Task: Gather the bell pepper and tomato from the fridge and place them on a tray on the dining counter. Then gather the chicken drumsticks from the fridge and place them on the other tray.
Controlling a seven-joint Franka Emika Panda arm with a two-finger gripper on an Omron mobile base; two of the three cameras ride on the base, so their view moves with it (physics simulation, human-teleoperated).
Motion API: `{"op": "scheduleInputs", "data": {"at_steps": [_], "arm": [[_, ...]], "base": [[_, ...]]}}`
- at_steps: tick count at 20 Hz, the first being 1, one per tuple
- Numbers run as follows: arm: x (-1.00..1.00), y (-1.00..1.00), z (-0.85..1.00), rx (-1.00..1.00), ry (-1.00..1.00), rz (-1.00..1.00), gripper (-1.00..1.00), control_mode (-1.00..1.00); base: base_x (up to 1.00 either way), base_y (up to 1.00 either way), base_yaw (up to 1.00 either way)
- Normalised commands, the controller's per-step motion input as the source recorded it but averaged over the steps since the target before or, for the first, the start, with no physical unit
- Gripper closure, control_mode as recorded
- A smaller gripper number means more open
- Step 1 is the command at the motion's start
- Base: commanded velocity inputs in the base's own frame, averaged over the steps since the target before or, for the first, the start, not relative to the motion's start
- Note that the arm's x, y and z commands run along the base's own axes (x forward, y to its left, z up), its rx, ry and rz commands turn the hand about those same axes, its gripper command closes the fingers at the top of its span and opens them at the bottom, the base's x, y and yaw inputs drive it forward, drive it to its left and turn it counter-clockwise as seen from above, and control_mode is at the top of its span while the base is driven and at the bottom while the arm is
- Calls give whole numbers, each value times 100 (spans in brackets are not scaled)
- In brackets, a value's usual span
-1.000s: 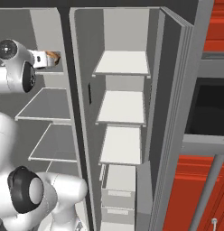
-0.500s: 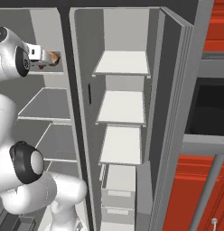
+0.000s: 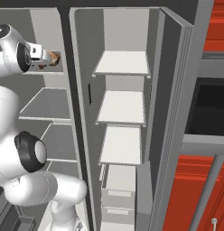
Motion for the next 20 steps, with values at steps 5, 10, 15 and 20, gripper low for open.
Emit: {"op": "scheduleInputs", "data": {"at_steps": [5,10,15,20], "arm": [[34,3,-21,0,0,0,-100,-100],[38,11,-6,0,0,0,-100,-100],[34,25,-1,0,1,-1,-100,-100],[31,19,-4,0,1,-1,-100,-100]], "base": [[0,0,0],[0,0,0],[0,0,0],[0,0,0]]}}
